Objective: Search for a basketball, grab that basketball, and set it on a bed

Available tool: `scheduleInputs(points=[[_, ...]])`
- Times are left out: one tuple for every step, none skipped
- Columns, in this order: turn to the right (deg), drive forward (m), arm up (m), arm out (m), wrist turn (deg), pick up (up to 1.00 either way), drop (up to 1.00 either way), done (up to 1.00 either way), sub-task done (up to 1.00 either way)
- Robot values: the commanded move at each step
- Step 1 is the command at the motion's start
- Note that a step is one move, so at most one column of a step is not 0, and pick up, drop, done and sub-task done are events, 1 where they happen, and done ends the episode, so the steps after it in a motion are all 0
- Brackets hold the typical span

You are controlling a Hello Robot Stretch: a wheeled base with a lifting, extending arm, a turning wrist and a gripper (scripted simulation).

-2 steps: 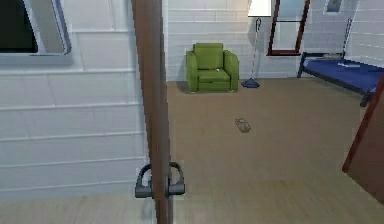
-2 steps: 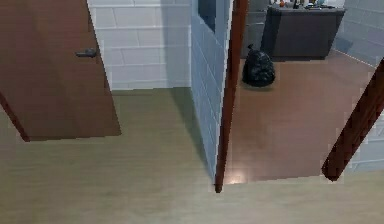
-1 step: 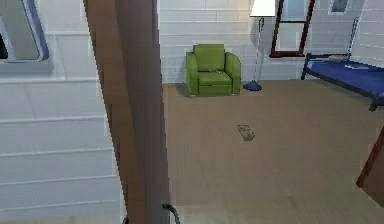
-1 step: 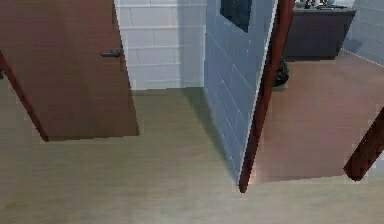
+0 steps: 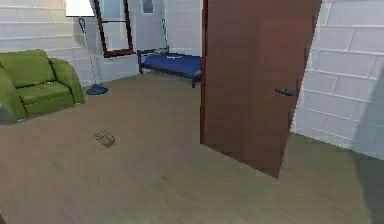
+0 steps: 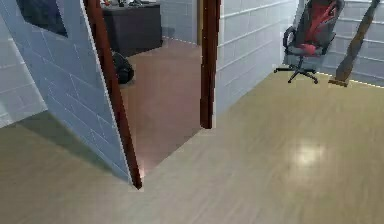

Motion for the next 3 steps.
scheduleInputs(points=[[45.0,0.00,0.00,0.00,0.0,0.00,0.00,0.00,0.00],[45.0,0.00,0.00,0.00,0.0,0.00,0.00,0.00,0.00],[21.0,0.00,0.00,0.00,0.0,0.00,0.00,0.00,0.00]])
